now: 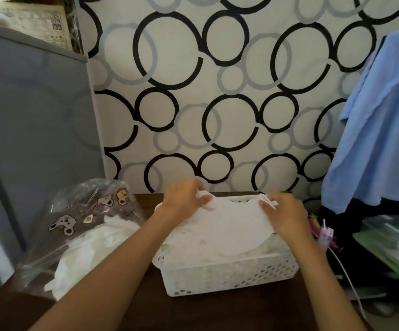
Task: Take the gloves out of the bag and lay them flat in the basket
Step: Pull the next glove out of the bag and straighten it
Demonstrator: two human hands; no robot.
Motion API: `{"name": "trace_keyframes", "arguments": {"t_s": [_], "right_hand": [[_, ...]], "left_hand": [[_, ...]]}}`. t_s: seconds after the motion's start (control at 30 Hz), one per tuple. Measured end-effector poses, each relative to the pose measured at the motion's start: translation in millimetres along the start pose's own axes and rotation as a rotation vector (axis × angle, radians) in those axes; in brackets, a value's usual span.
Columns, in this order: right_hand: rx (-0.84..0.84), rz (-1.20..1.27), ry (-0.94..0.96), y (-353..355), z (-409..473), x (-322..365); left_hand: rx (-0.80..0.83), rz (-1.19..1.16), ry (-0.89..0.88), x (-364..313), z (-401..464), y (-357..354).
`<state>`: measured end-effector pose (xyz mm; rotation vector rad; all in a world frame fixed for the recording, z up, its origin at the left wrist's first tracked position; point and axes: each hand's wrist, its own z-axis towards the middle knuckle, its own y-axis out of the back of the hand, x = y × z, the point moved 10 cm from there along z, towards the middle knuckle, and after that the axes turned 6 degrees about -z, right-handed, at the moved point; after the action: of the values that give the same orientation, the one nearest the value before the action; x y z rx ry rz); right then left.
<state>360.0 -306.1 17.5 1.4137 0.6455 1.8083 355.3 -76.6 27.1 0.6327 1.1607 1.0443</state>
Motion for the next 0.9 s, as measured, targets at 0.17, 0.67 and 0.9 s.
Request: {"name": "trace_keyframes", "arguments": {"t_s": [0.17,0.67,0.9], "right_hand": [[-0.054,-0.089,0.0,9.8,-0.5,0.5],[0.728,-0.572,0.15,-67.9,-27.7,-4.7],[0.427,-0.302,0.189,-17.5,-19.6,31.4]], "left_hand": [[-0.166,0.086,-0.156,-19.9,-12.9,23.1],[0.691,0.246,-0.147,5.3,-70.1,-69.7],[0.159,-0.172,-0.089,25.2,-93.5,60.6]]}}
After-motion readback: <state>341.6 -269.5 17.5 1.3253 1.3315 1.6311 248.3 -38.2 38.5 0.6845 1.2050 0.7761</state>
